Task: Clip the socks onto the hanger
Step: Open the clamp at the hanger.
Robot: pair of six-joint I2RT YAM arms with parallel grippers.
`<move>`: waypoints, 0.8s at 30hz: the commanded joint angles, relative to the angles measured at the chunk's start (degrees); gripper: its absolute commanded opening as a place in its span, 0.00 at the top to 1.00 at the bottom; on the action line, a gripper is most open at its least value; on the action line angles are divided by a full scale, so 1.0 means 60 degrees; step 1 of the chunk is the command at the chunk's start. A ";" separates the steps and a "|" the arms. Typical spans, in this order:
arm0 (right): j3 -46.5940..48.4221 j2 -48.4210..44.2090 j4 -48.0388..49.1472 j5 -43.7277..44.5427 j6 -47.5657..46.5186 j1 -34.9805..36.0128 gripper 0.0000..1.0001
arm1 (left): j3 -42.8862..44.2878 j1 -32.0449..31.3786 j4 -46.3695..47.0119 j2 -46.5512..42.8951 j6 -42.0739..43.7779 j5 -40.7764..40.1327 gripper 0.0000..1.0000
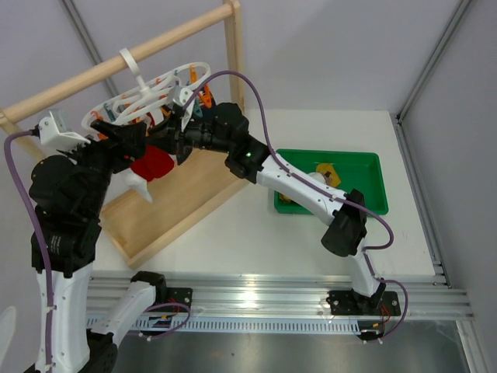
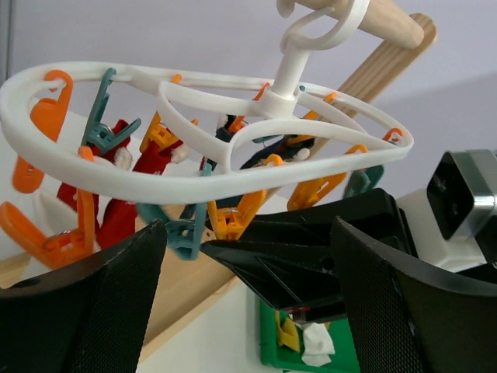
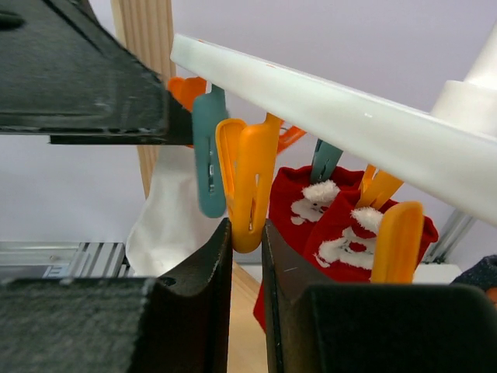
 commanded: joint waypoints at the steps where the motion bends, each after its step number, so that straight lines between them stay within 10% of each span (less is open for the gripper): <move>1: 0.0380 -0.0276 0.0022 0.0198 -0.0237 0.0085 1.00 | 0.0326 -0.0024 -0.0133 -0.0158 -0.0565 0.0435 0.12; 24: 0.0014 -0.0569 0.0022 0.0843 -0.0545 0.0319 1.00 | 0.0985 -0.0038 -0.0323 0.0910 -0.0008 -0.0326 0.38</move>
